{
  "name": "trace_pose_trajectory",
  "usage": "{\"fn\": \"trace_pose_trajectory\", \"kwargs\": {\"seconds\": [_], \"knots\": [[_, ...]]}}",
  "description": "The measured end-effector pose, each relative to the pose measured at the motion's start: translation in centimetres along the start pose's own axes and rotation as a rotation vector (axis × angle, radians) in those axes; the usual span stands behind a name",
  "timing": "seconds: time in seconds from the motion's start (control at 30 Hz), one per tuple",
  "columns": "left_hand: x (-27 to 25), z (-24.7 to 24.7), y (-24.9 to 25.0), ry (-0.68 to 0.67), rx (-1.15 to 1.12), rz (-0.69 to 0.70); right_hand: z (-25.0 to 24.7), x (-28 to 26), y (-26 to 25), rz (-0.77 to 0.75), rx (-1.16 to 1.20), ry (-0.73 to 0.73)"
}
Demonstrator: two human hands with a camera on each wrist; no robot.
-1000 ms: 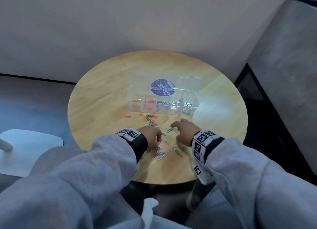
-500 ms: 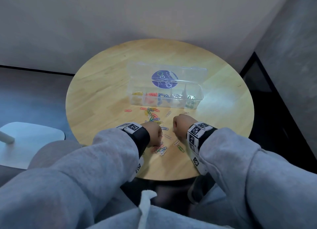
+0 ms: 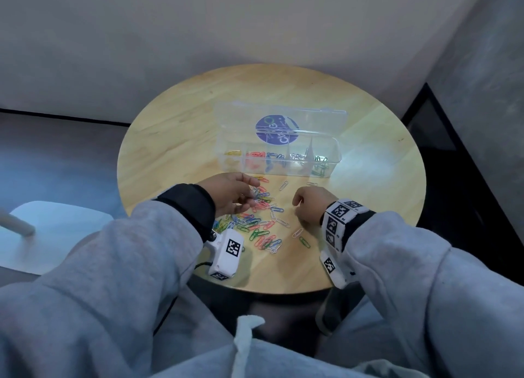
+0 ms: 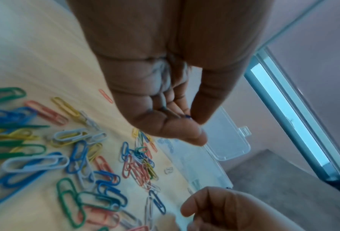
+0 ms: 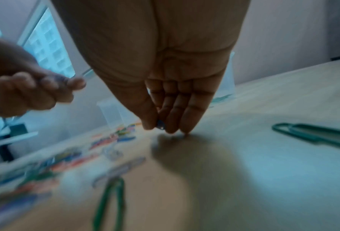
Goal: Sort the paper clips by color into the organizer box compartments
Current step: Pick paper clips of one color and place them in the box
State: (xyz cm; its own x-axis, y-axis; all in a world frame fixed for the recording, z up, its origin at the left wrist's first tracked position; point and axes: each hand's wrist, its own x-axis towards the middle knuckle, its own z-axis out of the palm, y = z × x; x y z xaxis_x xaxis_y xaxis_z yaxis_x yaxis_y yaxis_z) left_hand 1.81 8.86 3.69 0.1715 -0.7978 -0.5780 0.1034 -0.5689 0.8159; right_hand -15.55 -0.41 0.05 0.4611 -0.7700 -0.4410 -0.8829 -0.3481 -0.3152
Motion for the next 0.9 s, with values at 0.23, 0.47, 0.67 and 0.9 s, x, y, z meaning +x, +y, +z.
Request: {"fn": "trace_pose_trajectory", "kwargs": {"seconds": [0.23,0.47,0.67,0.9], "knots": [[0.1,0.7,-0.4,0.087,-0.151,-0.089,-1.0,-0.3,-0.8,0.108,0.591,-0.029],[-0.2,2.2,0.3,-0.037,0.791,0.092,0.3,0.5,-1.9,0.011,0.199,-0.081],[-0.3,3.6,-0.5,-0.088,1.035,0.148,0.5,0.4,-3.2,-0.036,-0.018,-0.046],[0.3,5.4,-1.8,-0.153,1.251,0.143,0.4,0.2,-2.3,-0.002,-0.071,-0.140]]}}
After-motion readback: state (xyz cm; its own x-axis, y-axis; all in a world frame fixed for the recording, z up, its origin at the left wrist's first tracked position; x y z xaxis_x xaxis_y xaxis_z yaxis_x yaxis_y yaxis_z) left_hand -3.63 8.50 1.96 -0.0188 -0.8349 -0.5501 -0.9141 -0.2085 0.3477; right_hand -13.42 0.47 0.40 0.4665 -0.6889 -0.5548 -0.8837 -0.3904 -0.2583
